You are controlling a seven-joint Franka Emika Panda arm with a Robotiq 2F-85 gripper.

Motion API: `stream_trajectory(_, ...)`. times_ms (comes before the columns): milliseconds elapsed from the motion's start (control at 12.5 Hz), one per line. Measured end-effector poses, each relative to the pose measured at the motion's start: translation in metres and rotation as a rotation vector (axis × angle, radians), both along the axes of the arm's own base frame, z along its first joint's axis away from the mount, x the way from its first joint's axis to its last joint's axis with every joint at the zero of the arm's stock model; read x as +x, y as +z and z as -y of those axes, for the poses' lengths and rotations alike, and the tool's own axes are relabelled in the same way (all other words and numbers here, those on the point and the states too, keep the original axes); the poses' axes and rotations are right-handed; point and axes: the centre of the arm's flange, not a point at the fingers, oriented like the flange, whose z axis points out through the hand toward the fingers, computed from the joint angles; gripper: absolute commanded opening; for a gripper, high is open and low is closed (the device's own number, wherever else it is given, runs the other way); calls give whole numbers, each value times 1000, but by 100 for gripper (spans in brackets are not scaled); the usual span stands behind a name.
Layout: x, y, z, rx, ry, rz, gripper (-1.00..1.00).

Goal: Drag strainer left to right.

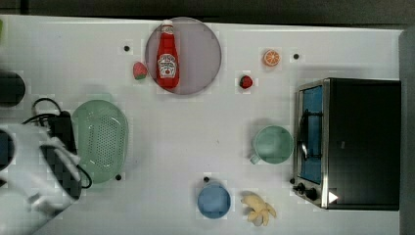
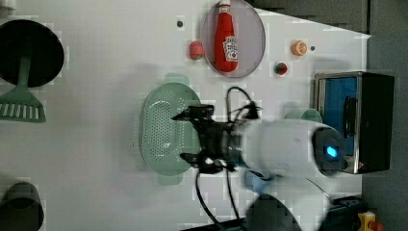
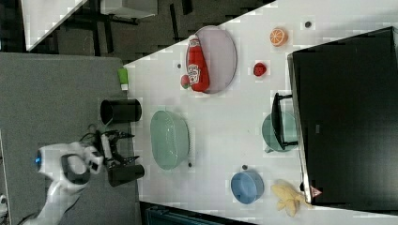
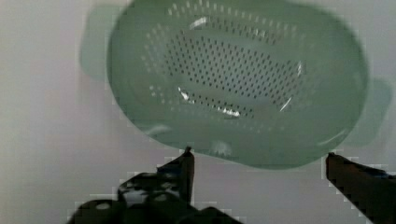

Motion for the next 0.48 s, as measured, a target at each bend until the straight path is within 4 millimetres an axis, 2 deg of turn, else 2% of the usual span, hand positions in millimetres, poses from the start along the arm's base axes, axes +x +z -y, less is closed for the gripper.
stream_trajectory(160,1,-58,2,12,-44,-90,100)
stream_trajectory(240,0,-84,9,9,-64,-109,100)
stream_trajectory(480,8,-143,41,-8,-113,-113,100)
